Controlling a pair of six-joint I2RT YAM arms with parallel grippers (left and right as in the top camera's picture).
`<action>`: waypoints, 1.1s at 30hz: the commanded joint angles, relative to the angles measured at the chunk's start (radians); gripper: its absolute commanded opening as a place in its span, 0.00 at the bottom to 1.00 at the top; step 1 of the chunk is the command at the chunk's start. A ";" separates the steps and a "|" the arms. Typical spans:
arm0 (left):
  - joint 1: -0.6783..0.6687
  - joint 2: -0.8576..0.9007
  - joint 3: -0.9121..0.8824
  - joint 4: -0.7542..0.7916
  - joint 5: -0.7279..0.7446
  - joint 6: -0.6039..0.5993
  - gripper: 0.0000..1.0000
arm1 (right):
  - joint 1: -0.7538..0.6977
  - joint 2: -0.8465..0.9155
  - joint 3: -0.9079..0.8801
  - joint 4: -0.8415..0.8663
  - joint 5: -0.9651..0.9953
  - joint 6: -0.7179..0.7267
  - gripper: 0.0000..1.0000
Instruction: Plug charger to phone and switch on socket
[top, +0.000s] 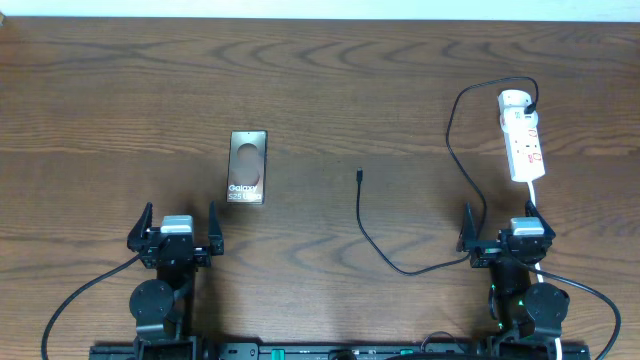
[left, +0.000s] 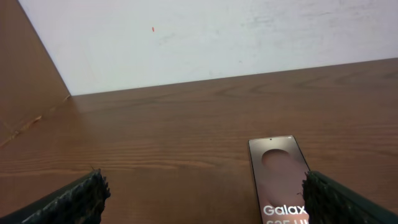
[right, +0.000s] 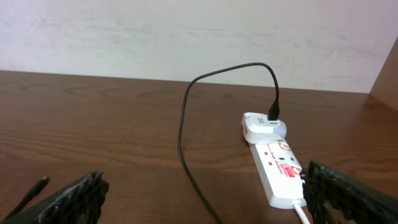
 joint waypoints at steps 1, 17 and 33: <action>0.006 -0.006 -0.009 -0.047 -0.002 0.009 0.98 | 0.008 -0.007 -0.002 -0.004 0.008 -0.009 0.99; 0.006 -0.006 -0.009 -0.047 -0.002 0.009 0.97 | 0.008 -0.007 -0.002 -0.004 0.008 -0.009 0.99; 0.006 -0.006 0.018 -0.046 -0.002 0.009 0.97 | 0.008 -0.007 -0.002 -0.004 0.008 -0.009 0.99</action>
